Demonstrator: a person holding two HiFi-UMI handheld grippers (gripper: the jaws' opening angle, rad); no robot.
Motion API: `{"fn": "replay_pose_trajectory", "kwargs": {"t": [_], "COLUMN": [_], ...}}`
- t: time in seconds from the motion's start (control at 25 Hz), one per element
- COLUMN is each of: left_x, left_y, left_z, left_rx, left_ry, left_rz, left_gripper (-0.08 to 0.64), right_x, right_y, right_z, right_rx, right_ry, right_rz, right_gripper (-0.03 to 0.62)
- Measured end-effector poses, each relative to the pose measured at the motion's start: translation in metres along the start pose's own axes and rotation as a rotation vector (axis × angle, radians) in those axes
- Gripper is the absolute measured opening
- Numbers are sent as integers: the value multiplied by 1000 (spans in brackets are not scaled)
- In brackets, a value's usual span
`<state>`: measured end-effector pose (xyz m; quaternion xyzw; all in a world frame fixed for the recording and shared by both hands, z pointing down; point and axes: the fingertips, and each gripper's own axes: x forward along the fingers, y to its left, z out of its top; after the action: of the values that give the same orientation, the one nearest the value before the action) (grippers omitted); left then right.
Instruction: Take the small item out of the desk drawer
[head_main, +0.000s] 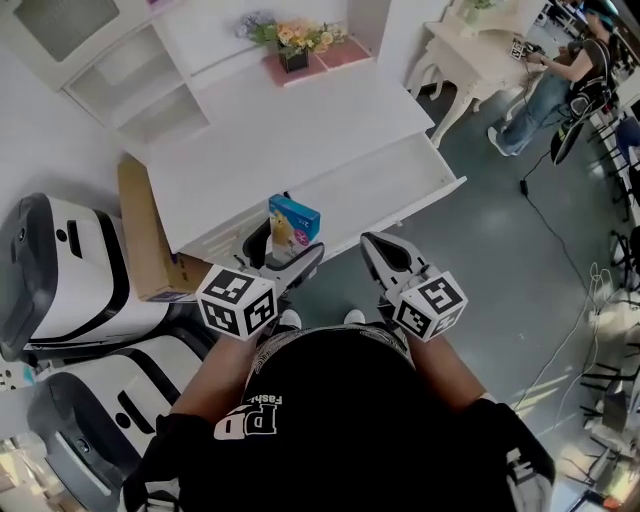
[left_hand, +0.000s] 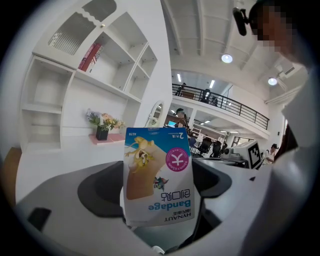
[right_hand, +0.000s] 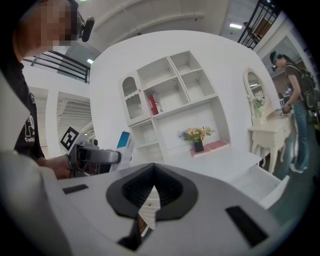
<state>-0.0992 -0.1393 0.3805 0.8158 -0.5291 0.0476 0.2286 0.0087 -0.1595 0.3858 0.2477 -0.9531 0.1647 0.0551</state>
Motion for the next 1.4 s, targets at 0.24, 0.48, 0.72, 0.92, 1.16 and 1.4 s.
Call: {"fn": "replay_pose_trajectory", "kwargs": {"t": [0.24,0.48,0.72,0.92,1.16,1.4], "left_x": [-3,-5,-4,-5,-5,-6], "left_y": [11,17,18,20,20,21], "left_z": [-4,-5,1,3,2,0], "left_rx": [-2,2,9,12,4,1], "left_ry": [10,21,8,2,1,-2], "left_rz": [-6,-12,-26,-25,-20,-15], "left_gripper": [419,420,419,419,419,419], "right_x": [6,11,15,18,20,20], "right_y": [7,12,10,10,14,14], "right_z": [3,4,7,6,6,4], "right_rx": [-16,-20,-28,-24,-24,-36], "right_ry": [-4,-7,-10,-4,5,14], "right_rz": [-13,-24,-33,-25,-2,5], "right_gripper": [8,8,8,8,8,8]}}
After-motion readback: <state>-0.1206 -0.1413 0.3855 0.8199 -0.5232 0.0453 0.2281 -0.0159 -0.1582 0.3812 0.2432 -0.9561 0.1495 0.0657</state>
